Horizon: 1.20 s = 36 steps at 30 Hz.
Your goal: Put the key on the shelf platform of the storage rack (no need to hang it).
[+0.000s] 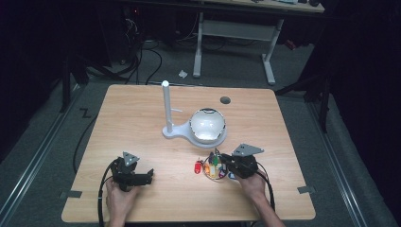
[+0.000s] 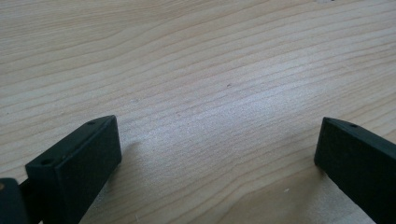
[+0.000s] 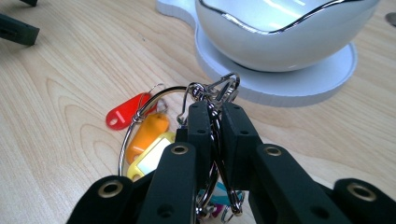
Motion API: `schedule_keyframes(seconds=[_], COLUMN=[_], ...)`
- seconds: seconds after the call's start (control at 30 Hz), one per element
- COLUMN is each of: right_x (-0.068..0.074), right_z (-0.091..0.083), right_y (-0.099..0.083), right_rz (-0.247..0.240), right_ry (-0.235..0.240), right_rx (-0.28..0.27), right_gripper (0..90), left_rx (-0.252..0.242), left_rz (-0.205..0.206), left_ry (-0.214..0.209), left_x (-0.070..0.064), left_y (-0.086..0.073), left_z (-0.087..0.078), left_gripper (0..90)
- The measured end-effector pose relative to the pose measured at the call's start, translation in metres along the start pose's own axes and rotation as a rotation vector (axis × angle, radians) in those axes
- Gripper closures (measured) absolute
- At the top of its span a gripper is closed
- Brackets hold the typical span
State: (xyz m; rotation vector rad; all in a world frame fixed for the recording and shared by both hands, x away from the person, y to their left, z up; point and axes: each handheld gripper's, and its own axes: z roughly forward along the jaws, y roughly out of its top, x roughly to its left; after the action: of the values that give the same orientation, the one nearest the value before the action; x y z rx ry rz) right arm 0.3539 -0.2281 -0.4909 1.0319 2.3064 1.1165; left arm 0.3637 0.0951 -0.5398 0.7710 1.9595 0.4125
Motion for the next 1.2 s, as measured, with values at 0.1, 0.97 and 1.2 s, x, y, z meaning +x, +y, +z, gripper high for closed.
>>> schedule_keyframes(seconds=[0.1, 0.97, 1.2], right_x=[-0.002, -0.025, -0.029], right_z=[-0.008, -0.067, -0.082], right_y=[0.002, 0.027, 0.043], right_rz=[0.002, 0.025, 0.003], right_ry=[-0.004, 0.012, 0.016], right_rx=[-0.012, -0.113, -0.134], right_gripper=[83.0, 83.1, 83.2], left_rx=[0.0, -0.001, -0.001], left_rz=[-0.001, -0.003, -0.004], left_ry=[0.0, 0.001, 0.001], left_x=[0.0, 0.0, 0.0], left_y=[0.0, 0.0, 0.0], left_z=[0.0, 0.0, 0.0], left_gripper=[0.8, 0.9, 1.0])
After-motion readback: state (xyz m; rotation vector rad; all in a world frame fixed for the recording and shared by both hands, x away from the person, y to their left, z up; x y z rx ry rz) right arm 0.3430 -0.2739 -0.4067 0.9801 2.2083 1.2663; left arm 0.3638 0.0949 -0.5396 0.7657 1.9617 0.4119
